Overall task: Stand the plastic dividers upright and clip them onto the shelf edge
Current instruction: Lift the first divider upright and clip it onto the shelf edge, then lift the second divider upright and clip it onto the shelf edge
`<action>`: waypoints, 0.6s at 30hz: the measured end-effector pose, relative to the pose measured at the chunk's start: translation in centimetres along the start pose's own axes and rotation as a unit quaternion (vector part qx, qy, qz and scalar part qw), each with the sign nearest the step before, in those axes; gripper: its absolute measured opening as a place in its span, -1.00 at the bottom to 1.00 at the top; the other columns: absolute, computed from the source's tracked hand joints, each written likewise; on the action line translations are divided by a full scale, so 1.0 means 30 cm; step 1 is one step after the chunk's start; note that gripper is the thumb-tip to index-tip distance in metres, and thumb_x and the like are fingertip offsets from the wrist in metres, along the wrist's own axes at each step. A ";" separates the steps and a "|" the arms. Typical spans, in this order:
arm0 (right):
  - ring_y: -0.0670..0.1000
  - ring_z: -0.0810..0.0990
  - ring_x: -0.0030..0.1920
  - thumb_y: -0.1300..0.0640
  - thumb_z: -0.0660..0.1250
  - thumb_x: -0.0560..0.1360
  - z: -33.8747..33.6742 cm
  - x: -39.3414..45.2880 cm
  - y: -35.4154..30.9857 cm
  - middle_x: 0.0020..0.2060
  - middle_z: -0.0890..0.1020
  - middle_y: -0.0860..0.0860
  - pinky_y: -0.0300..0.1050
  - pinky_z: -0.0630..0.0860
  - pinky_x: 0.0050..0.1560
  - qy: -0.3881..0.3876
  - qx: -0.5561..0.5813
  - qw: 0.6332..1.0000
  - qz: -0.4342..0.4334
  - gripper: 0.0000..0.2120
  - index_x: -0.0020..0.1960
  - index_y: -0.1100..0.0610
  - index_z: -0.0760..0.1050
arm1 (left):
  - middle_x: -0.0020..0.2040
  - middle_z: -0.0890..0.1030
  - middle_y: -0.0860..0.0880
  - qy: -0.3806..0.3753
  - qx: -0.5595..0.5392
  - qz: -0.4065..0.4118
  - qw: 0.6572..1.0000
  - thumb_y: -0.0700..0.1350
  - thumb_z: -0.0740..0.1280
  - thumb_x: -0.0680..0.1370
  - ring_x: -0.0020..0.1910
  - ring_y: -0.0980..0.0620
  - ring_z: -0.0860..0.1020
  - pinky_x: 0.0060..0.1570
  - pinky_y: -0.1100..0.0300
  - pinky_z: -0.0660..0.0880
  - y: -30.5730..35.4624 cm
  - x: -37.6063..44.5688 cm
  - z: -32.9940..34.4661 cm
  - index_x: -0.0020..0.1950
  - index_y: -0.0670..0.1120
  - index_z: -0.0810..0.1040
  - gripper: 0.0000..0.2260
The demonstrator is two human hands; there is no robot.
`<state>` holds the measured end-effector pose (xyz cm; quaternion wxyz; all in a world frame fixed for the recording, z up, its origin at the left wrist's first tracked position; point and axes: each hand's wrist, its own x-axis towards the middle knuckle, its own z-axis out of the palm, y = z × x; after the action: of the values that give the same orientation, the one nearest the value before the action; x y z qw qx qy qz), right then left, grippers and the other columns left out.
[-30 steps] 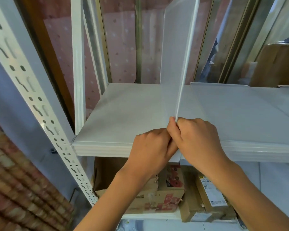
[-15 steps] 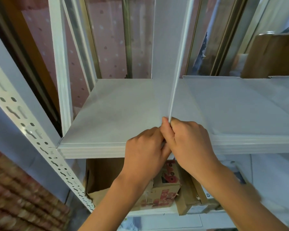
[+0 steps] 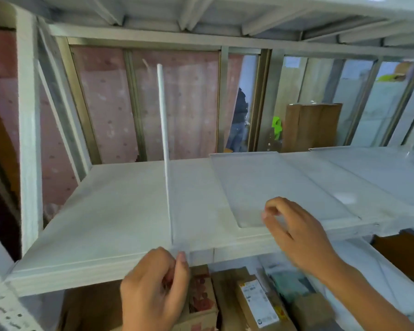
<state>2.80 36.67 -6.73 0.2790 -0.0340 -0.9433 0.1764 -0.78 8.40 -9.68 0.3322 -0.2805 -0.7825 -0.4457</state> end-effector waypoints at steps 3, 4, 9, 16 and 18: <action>-0.01 0.56 0.16 -0.22 0.09 0.59 -0.076 0.029 0.294 0.15 0.58 -0.15 0.00 0.47 0.13 -0.025 -0.054 0.997 0.056 -0.69 0.22 -0.12 0.41 | -0.40 0.41 0.11 -0.067 -0.034 -0.034 0.997 0.07 0.30 0.55 -0.41 0.13 0.45 -0.39 0.35 0.39 0.149 -0.027 0.108 -0.29 0.05 0.36 -0.74; 0.01 0.55 0.19 -0.25 0.08 0.58 -0.094 0.037 0.366 0.17 0.58 -0.14 0.04 0.46 0.17 -0.033 -0.068 0.995 0.061 -0.65 0.24 -0.12 0.41 | -0.33 0.48 0.11 -0.094 -0.027 -0.073 0.993 0.12 0.28 0.56 -0.34 0.11 0.51 -0.34 0.28 0.47 0.188 -0.006 0.166 -0.22 0.05 0.41 -0.77; -0.04 0.44 0.33 -0.31 0.00 0.51 -0.174 0.047 0.545 0.32 0.51 -0.15 -0.03 0.34 0.33 -0.093 -0.073 0.993 0.007 -0.46 0.35 -0.10 0.43 | 0.19 0.60 0.10 -0.145 0.203 -0.172 0.953 0.24 0.12 0.61 0.25 -0.01 0.50 0.22 -0.03 0.39 0.260 0.135 0.449 0.29 0.12 0.44 -0.65; -0.01 0.29 0.48 -0.26 0.03 0.61 -0.206 0.045 0.668 0.48 0.37 -0.09 -0.04 0.14 0.50 -0.137 -0.052 0.987 -0.070 -0.49 0.47 -0.08 0.34 | 0.38 0.55 -0.07 -0.128 0.300 -0.281 0.903 0.20 0.19 0.59 0.40 -0.21 0.37 0.34 -0.15 0.26 0.313 0.183 0.637 0.43 -0.01 0.45 -0.52; 0.06 0.30 0.47 -0.29 -0.02 0.60 -0.201 0.036 0.679 0.46 0.40 -0.05 0.01 0.18 0.50 -0.142 -0.051 0.984 -0.092 -0.46 0.47 -0.07 0.33 | 0.36 0.55 -0.11 -0.114 0.288 -0.310 0.899 0.19 0.21 0.59 0.38 -0.23 0.38 0.34 -0.15 0.27 0.345 0.196 0.668 0.41 -0.01 0.47 -0.54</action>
<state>4.45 57.79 -8.61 0.1554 0.0644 -0.9801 0.1050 -2.24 31.57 -7.54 0.1517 0.0352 -0.9567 -0.2461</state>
